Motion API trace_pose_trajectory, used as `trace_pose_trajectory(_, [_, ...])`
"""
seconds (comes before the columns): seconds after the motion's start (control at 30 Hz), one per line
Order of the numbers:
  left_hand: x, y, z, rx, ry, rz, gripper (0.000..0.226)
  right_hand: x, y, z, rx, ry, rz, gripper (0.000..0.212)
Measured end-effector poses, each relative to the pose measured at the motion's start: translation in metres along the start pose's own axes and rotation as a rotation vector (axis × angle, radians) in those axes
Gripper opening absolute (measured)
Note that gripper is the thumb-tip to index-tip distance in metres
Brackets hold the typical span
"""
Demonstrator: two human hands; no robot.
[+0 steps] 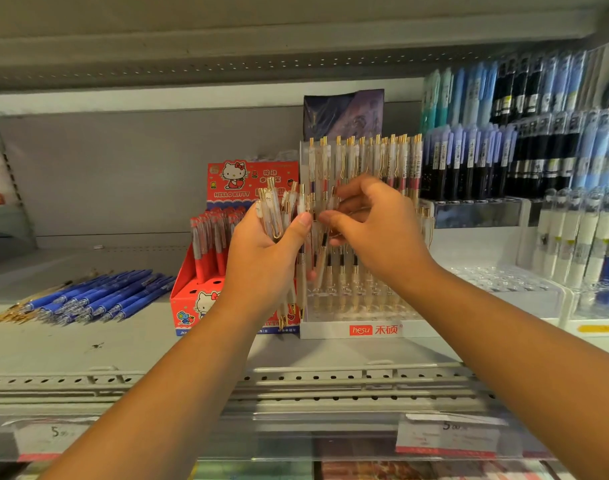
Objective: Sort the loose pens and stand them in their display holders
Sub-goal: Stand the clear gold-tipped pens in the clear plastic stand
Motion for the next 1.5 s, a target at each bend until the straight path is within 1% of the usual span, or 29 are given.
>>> trace_pose_trajectory(0.23, [0.000,0.000,0.000,0.002,-0.001,0.003,0.015,0.005,-0.003,-0.001,-0.016,0.053,-0.055,0.017])
trace_pose_trajectory(0.37, [0.001,0.000,-0.001,0.004,0.013,-0.009,0.015,0.016,-0.007,-0.006,-0.094,0.146,-0.248,0.015])
trace_pose_trajectory(0.47, [0.002,-0.001,-0.001,0.009,0.017,-0.011,0.015,0.018,-0.011,-0.007,-0.088,0.181,-0.298,0.014])
trace_pose_trajectory(0.63, [0.002,0.000,-0.002,0.006,0.007,-0.011,0.015,0.017,-0.014,-0.008,-0.048,0.175,-0.301,0.016])
trace_pose_trajectory(0.77, [0.001,0.001,-0.001,-0.002,0.022,-0.007,0.017,0.015,-0.012,-0.009,-0.073,0.165,-0.331,0.024])
trace_pose_trajectory(0.9, [0.002,0.002,-0.001,-0.009,0.040,-0.012,0.017,0.008,-0.006,-0.011,-0.140,0.114,-0.353,0.024])
trace_pose_trajectory(0.93, [0.002,0.002,-0.001,-0.009,0.043,-0.015,0.017,0.005,-0.004,-0.011,-0.139,0.084,-0.316,0.025])
trace_pose_trajectory(1.0, [0.002,0.002,-0.001,-0.010,0.047,-0.018,0.017,0.000,-0.001,-0.009,-0.083,0.054,-0.144,0.024])
trace_pose_trajectory(1.07, [0.003,0.002,-0.002,-0.013,0.053,-0.019,0.018,-0.001,0.002,-0.010,0.029,0.092,0.073,0.019])
trace_pose_trajectory(1.13, [0.004,0.001,-0.002,-0.009,0.067,-0.010,0.021,0.000,0.004,-0.012,0.104,0.138,0.203,0.013])
trace_pose_trajectory(1.2, [0.006,-0.001,-0.004,0.005,0.091,0.005,0.021,0.000,0.005,-0.013,0.154,0.164,0.253,0.007])
trace_pose_trajectory(1.3, [0.008,-0.002,-0.005,0.006,0.106,0.024,0.019,0.001,0.001,-0.014,0.245,0.172,0.306,0.011])
trace_pose_trajectory(1.4, [0.009,-0.003,-0.006,0.009,0.122,0.041,0.021,0.001,-0.003,-0.014,0.306,0.167,0.303,0.009])
trace_pose_trajectory(1.5, [0.011,-0.001,-0.007,-0.018,0.130,0.017,0.020,0.001,-0.004,-0.013,0.322,0.165,0.286,0.008])
Point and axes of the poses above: each hand's wrist, its own z-axis towards the middle knuckle, its own x-axis out of the palm, y = z × x, the point moved 6 cm from there along z, towards the middle knuckle, and after that the axes turned 11 degrees about -y, right-handed, at the moved point
